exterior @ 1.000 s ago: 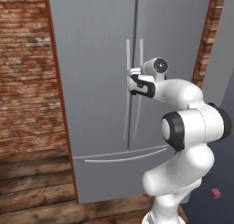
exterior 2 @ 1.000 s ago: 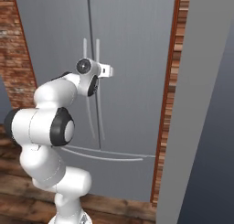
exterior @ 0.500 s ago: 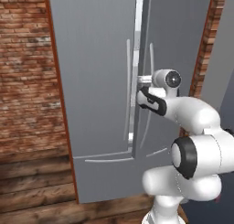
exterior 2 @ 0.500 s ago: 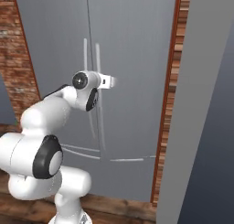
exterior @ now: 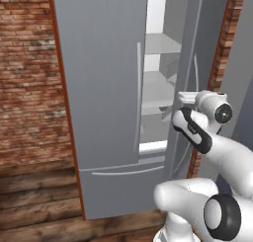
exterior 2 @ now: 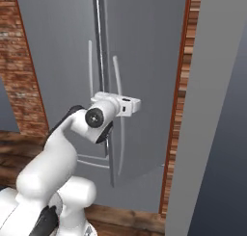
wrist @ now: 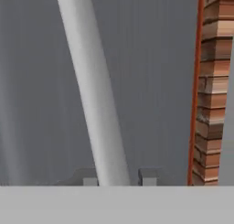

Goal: There is a bowl on the dining counter. Grab a lemon wedge from the fridge and place it in the bowl. Then get the liquor bottle and glass cup from the cabinet and place them next to the bowl.

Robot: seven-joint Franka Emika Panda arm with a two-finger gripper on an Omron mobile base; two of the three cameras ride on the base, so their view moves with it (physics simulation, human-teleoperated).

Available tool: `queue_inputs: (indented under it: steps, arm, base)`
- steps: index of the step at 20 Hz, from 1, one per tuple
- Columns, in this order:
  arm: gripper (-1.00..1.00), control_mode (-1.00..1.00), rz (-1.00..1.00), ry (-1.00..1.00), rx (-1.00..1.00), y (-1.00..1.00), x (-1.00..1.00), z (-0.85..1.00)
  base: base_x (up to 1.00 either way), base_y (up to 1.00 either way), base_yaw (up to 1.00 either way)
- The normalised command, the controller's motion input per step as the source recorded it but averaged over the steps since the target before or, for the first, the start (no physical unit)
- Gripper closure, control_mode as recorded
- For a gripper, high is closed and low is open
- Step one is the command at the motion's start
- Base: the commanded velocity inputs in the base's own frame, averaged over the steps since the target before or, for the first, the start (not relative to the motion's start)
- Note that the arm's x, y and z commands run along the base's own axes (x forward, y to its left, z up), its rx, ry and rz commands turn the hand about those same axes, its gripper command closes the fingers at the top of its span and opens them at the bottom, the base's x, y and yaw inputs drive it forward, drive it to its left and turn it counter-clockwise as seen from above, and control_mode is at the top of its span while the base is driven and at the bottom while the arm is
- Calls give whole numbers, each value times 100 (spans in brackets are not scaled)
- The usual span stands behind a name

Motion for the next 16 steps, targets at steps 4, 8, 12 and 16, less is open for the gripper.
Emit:
queue_inputs:
  steps: [4,8,12,16]
  arm:
    - [100,-100,-9,-7,3,-99,-100,33]
    - [-100,-100,-9,-4,2,-72,-92,38]
    - [-100,-100,-2,-3,0,-11,-93,37]
    - [-100,-100,0,0,0,26,-100,27]
  base:
    - [0,0,0]
    - [0,0,0]
    - [0,0,0]
    - [0,0,0]
